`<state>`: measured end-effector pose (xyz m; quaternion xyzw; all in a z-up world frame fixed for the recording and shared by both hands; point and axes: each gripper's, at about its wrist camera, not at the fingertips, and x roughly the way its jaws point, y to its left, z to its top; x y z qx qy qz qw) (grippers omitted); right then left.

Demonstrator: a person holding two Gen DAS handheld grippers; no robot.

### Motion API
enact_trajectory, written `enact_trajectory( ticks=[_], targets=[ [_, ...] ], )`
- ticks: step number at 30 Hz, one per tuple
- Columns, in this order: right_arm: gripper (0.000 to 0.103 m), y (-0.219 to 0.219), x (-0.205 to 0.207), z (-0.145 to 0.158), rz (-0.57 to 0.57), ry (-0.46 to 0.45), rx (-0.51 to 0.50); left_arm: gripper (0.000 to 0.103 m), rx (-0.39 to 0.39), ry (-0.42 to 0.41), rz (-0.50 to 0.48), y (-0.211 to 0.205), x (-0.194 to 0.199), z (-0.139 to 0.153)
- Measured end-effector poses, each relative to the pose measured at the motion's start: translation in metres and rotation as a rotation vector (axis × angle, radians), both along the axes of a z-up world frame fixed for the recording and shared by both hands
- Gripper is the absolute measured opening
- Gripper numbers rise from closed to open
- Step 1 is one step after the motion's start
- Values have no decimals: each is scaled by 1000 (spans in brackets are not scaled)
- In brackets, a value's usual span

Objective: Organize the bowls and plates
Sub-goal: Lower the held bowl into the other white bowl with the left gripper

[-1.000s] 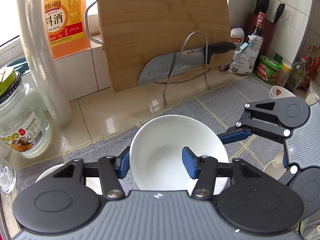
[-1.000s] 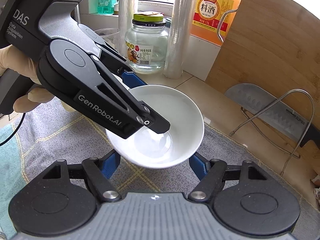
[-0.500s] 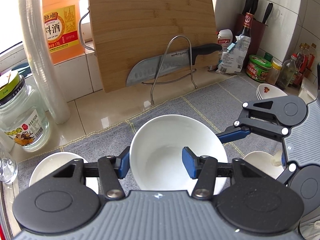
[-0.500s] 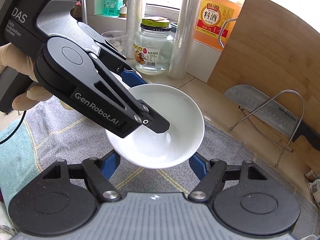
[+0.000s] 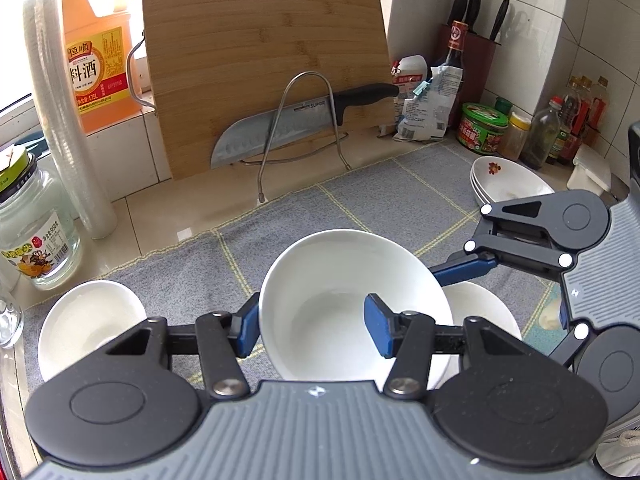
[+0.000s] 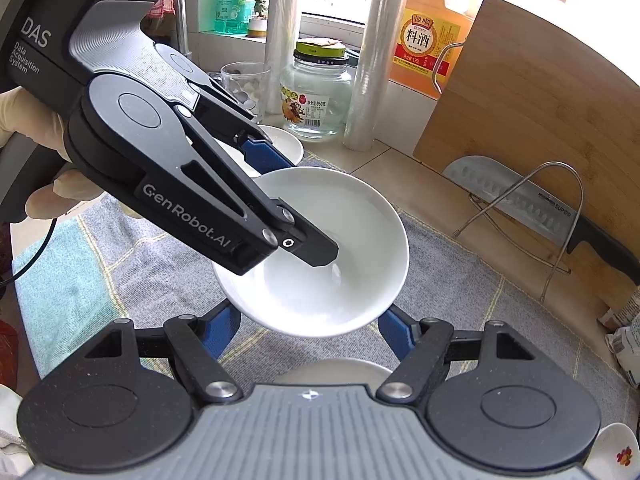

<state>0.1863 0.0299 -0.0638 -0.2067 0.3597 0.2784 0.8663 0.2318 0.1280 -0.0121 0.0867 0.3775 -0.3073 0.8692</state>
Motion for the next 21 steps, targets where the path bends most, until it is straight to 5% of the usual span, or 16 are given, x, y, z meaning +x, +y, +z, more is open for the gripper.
enact_trajectory(
  ticks=[21],
  targets=[
    [79,-56,-49,7,-138,37,5,53,-15,8,-150,-62,-27,-4]
  ],
)
